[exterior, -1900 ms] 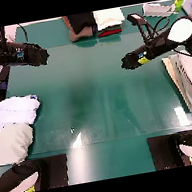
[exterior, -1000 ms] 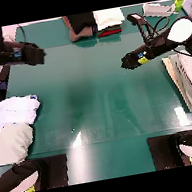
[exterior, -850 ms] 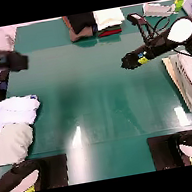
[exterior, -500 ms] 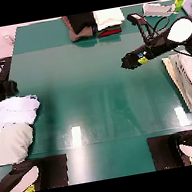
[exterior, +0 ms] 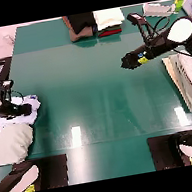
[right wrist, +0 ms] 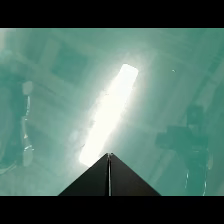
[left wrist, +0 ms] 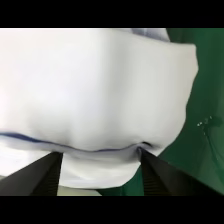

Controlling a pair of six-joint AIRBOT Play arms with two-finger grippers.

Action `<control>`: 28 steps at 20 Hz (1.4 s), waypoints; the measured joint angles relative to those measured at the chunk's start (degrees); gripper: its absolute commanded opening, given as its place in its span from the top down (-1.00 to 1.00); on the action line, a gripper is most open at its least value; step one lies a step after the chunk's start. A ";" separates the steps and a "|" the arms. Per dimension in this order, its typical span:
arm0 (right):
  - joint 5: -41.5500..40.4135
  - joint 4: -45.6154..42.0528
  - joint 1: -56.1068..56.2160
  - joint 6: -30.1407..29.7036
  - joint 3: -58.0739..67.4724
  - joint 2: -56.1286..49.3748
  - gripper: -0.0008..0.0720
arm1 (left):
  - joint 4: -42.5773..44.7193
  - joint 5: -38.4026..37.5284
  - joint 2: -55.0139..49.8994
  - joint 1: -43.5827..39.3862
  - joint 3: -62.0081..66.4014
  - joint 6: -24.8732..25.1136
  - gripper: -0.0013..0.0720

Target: Fold the shirts.

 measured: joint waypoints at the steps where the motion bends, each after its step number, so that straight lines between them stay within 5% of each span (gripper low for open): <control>1: 0.00 0.02 0.02 0.02 0.00 0.02 0.92 | 0.07 0.50 0.00 0.04 -0.48 -0.22 0.82; 6: -0.26 0.07 0.00 0.02 0.07 0.81 0.92 | 0.22 -0.28 2.27 0.11 1.62 -0.76 0.90; 11: -4.61 0.22 -0.07 0.57 1.42 6.36 0.92 | 0.52 -5.05 10.75 -3.61 16.87 -0.76 0.90; 20: -6.73 0.46 -6.99 2.93 18.21 11.54 0.92 | 0.07 -9.66 15.54 -29.11 41.09 -3.26 0.90; 28: -6.86 0.13 -10.71 3.08 23.78 11.85 0.92 | -6.82 -0.57 -3.87 -54.95 43.34 -2.69 0.89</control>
